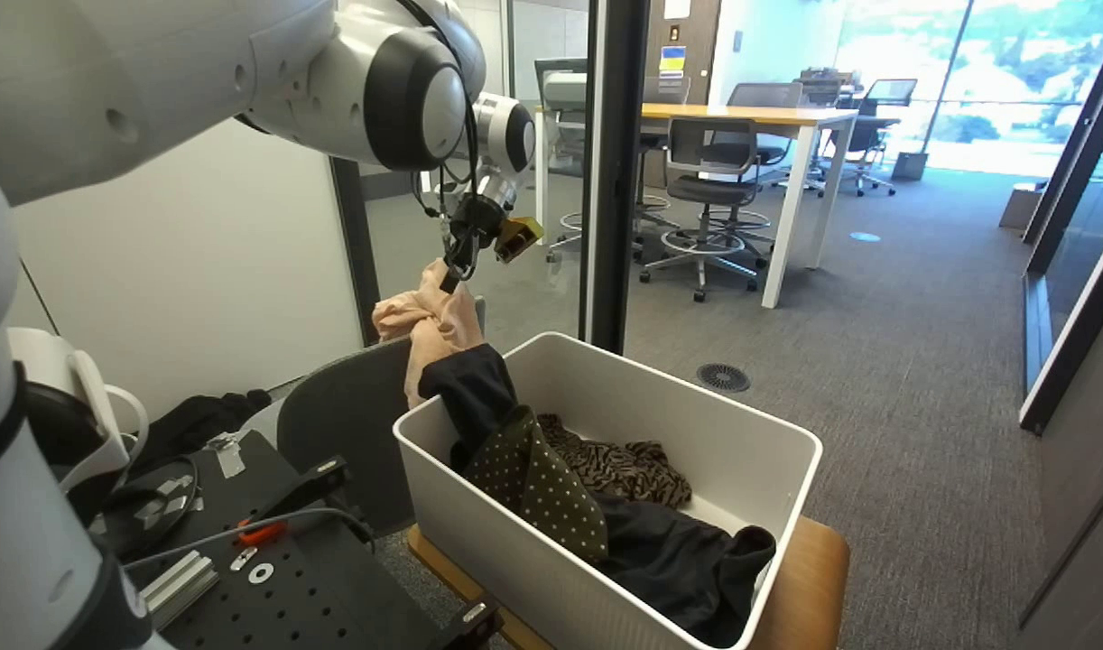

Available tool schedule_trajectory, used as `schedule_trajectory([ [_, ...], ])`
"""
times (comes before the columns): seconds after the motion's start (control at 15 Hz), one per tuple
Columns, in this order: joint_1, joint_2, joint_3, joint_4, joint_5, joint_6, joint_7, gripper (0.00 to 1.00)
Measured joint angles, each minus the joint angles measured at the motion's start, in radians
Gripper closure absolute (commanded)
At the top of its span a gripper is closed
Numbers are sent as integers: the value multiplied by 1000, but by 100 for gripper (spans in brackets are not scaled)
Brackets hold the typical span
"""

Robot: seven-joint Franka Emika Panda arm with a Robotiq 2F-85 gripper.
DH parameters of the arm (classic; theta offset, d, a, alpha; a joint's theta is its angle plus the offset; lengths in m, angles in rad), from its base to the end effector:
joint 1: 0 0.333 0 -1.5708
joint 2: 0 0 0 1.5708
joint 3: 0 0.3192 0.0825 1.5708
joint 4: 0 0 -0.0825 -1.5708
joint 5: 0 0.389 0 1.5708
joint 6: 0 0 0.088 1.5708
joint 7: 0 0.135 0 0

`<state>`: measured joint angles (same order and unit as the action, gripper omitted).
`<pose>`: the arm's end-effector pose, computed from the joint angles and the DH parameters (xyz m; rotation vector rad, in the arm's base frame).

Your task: Remove the shirt from the white bin and hang it on the chair

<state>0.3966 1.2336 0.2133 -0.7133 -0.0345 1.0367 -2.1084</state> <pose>0.5831 0.3303 0.1498 -0.5377 -2.2428 0.6233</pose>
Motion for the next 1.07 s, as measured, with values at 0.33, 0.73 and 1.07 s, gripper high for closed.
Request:
schedule_trajectory([
  [0.33,35,-9,-65,53,-41,-11,146,0],
  [0.73,57,-58,-146,111,-76,-39,358,0],
  [1.07,28,-163,-212,133,-76,-57,525,0],
])
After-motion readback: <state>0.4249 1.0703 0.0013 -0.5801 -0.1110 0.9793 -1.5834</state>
